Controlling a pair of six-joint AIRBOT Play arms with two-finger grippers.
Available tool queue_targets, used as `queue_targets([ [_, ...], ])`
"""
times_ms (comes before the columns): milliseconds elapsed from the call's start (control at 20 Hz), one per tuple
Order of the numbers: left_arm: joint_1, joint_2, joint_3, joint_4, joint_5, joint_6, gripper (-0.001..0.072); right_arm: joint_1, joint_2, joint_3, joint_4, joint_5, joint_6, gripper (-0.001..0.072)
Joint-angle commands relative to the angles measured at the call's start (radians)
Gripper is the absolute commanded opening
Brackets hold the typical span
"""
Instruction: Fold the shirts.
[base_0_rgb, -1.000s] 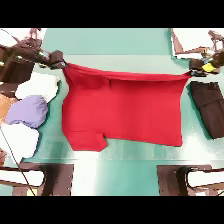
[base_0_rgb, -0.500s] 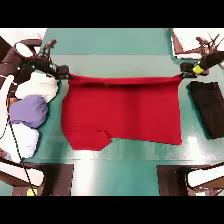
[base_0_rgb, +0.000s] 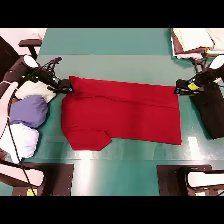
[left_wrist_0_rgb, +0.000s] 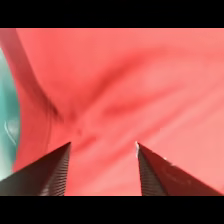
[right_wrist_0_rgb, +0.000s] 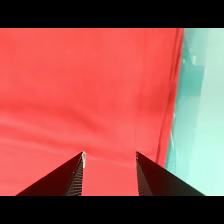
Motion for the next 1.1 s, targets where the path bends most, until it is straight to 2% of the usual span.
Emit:
queue_targets([
  [0, 0.008, 0.112, -0.087, 0.066, -0.067, -0.043, 0.0481, -0.026, 0.124, -0.079, 0.031, 0.032, -0.043, 0.0377],
  [100, 0.009, 0.248, -0.256, 0.100, -0.055, -0.076, 0.0481, -0.043, 0.246, -0.185, 0.031, 0.045, -0.043, 0.0377],
  [200, 0.009, 0.387, -0.444, 0.137, -0.035, -0.146, 0.0481, -0.047, 0.347, -0.278, 0.029, 0.044, -0.043, 0.0377],
  [450, 0.009, 0.633, -0.801, 0.103, -0.019, -0.216, 0.0481, -0.047, 0.487, -0.401, 0.056, -0.020, -0.043, 0.0377],
  [600, 0.009, 0.665, -0.896, 0.061, 0.034, -0.242, 0.0481, -0.047, 0.503, -0.405, 0.056, -0.026, -0.043, 0.0377],
  [750, 0.009, 0.665, -0.945, -0.079, 0.107, -0.188, 0.0481, -0.046, 0.502, -0.405, 0.056, -0.023, -0.043, 0.0377],
  [1000, 0.009, 0.665, -0.973, -0.132, 0.149, -0.188, 0.0476, -0.047, 0.502, -0.405, 0.056, -0.019, -0.043, 0.0377],
  [1050, 0.009, 0.665, -0.972, -0.135, 0.150, -0.187, 0.0239, -0.047, 0.502, -0.405, 0.053, -0.007, -0.044, 0.0377],
])
